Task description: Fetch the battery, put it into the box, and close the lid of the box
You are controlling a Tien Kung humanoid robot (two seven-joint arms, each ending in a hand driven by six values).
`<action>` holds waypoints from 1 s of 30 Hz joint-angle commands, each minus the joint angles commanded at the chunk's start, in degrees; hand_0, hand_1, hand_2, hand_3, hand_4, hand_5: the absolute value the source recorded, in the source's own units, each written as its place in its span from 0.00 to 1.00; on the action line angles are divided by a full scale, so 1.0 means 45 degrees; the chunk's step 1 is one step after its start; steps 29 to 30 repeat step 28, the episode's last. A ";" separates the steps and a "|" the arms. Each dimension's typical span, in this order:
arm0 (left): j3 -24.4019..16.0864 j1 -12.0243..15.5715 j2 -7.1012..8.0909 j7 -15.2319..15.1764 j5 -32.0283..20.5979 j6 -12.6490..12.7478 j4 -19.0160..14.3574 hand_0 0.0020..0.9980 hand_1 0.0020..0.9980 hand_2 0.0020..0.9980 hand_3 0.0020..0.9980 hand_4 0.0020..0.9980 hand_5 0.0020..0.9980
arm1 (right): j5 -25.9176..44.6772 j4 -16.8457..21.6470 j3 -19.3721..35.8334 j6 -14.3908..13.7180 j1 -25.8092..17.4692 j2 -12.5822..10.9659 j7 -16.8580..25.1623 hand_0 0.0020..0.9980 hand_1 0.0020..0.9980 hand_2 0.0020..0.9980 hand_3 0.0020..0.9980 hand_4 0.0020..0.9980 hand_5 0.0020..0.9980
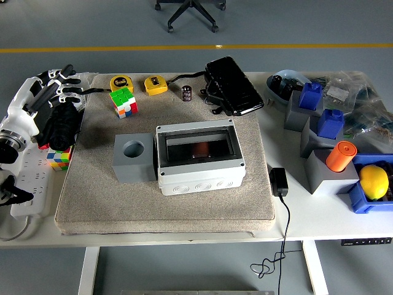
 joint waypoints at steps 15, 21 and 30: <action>0.0125 -0.0070 0.0063 0.0057 0.0000 -0.0025 -0.0018 0.40 0.54 0.57 0.57 0.95 0.61 | 0.0008 0.0048 -0.0082 0.0007 0.0078 -0.0030 -0.0003 0.73 0.70 0.69 0.70 1.00 0.59; 0.0147 -0.0023 0.0069 0.0073 -0.0008 -0.0034 -0.0027 0.40 0.54 0.57 0.57 0.95 0.62 | 0.0069 0.0008 -0.0143 0.0006 0.0018 -0.0041 -0.0010 0.73 0.70 0.69 0.70 1.00 0.59; 0.0090 0.0005 0.0052 0.0079 -0.0014 -0.0039 -0.0060 0.40 0.54 0.57 0.57 0.95 0.62 | 0.0097 -0.0010 -0.0160 0.0004 -0.0025 -0.0014 -0.0009 0.73 0.70 0.69 0.70 1.00 0.59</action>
